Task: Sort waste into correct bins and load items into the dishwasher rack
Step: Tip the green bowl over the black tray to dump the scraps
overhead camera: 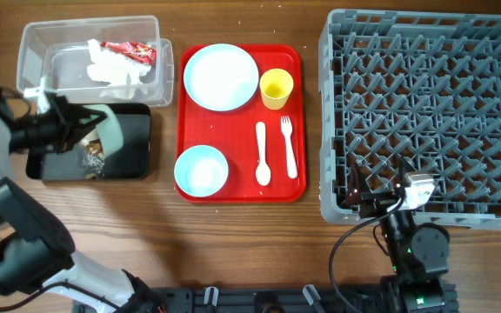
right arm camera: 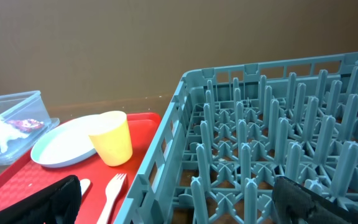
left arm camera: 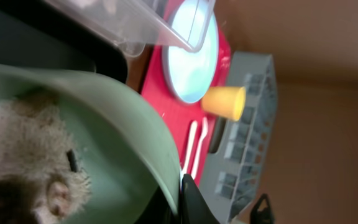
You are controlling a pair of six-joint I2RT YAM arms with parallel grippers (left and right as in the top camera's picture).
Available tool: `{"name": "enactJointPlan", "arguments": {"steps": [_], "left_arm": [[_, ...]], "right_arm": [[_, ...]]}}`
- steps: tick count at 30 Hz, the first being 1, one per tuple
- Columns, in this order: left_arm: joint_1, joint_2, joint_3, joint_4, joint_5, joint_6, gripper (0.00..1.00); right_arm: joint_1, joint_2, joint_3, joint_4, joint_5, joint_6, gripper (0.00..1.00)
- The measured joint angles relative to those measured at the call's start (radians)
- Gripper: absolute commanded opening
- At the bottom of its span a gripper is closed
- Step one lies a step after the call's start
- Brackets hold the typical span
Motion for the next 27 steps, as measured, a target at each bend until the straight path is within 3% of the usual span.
{"name": "enactJointPlan", "arguments": {"steps": [7,14,18,21,27], "left_arm": [[0.132,0.000,-0.109,0.148,0.250,-0.029,0.04],[0.167,0.000,-0.110,0.162,0.427,-0.186,0.04],[0.192,0.000,-0.110,0.166,0.479,-0.299,0.04],[0.193,0.000,-0.112,0.255,0.475,-0.363,0.04],[0.193,0.000,-0.113,0.262,0.429,-0.410,0.04]], "right_arm": [[0.000,0.000,0.000,0.000,0.000,0.000,1.00],[0.000,0.000,0.000,0.000,0.000,0.000,1.00],[0.000,0.000,0.000,0.000,0.000,0.000,1.00],[0.000,0.000,0.000,0.000,0.000,0.000,1.00],[0.000,0.000,0.000,0.000,0.000,0.000,1.00]]}}
